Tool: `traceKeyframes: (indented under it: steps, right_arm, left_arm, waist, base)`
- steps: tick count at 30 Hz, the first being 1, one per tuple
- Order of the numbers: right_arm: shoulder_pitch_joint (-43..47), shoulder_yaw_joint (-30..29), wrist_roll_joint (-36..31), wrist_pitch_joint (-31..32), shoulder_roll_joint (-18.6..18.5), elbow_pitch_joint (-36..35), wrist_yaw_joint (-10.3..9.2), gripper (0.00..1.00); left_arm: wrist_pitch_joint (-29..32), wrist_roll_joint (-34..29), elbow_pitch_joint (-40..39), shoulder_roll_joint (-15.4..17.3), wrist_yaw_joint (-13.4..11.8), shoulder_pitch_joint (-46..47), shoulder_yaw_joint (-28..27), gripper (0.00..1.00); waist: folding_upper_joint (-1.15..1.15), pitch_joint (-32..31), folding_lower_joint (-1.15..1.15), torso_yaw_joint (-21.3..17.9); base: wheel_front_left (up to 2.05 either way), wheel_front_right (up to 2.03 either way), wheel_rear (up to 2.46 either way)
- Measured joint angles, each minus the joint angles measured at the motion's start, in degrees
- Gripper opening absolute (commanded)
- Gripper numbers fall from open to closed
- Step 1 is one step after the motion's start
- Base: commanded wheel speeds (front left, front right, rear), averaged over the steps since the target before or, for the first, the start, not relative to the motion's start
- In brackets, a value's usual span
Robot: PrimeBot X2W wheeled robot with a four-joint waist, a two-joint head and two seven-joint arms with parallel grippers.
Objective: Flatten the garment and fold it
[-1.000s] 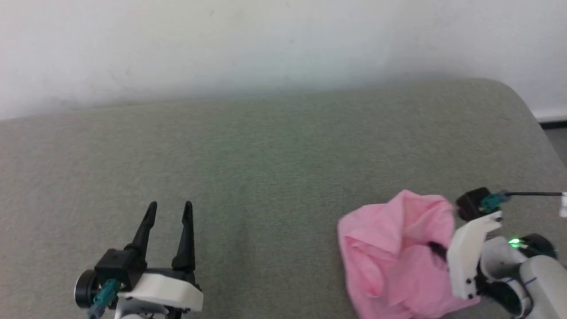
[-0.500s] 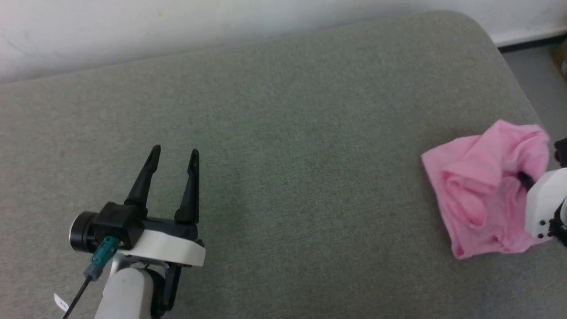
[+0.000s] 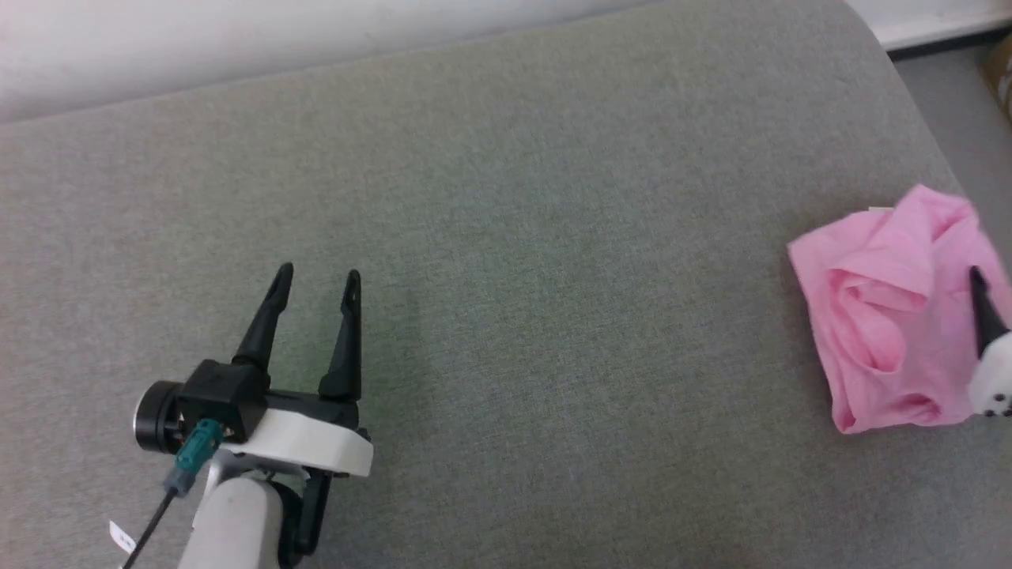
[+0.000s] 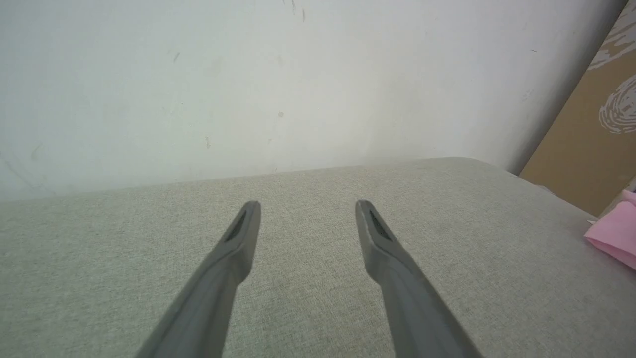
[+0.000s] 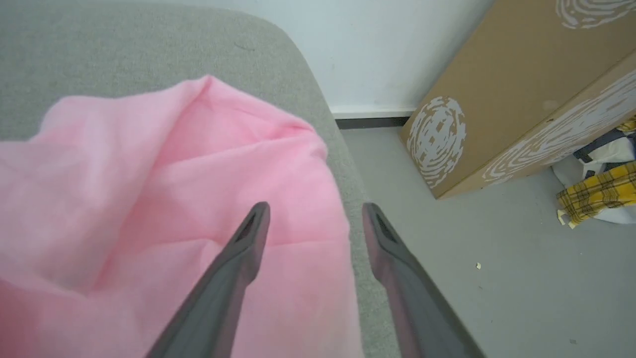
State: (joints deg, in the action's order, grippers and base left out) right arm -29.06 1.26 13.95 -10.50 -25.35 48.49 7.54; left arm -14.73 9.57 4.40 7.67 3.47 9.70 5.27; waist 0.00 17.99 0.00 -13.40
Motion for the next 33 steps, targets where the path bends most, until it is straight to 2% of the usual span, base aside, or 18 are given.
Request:
traceKeyframes:
  steps: [5,9,16,20,26,33]
  right_arm:
    - [3.8,-5.7,-2.0,-3.4,0.0,-1.9,-0.01,1.0]
    - [9.4,-7.7,-4.8,-3.9,4.3,-10.2,0.0,1.0]
    - [18.5,-4.5,-6.5,-2.5,13.0,-25.0,0.0,1.0]
    - [21.3,-1.4,-6.3,-0.6,16.1,-31.1,0.0,1.0]
    - [24.7,0.7,-7.3,0.9,19.3,-39.8,0.0,1.0]
    - [33.3,-1.0,-8.9,2.3,21.5,-47.3,-0.01,1.0]
  left_arm:
    - [0.0,-0.2,0.8,-1.2,-0.1,-0.8,0.6,1.0]
    - [0.0,-0.1,1.5,-1.9,-0.6,-3.1,0.3,1.0]
    - [0.0,-0.2,1.8,-2.1,-1.1,-5.8,-0.6,1.0]
    - [0.0,-0.2,1.9,-2.0,-1.1,-7.1,-1.7,1.0]
    - [0.0,0.1,2.3,-1.4,-1.1,-8.4,-4.4,1.0]
    - [0.0,0.5,3.7,-0.2,-0.4,-11.1,-6.8,1.0]
  waist:
    - [0.0,-2.9,-0.01,1.2]
    - [0.0,-6.0,-0.02,2.6]
    - [0.0,-10.2,-0.01,6.5]
    - [0.0,-12.1,-0.01,9.3]
    - [0.0,-14.6,-0.01,12.8]
    - [0.0,-17.3,-0.01,14.5]
  base:
    - [0.0,0.0,0.0]
    - [0.0,0.0,0.0]
    - [0.0,0.0,0.0]
    - [0.0,0.0,0.0]
    - [0.0,0.0,0.0]
    - [0.0,0.0,0.0]
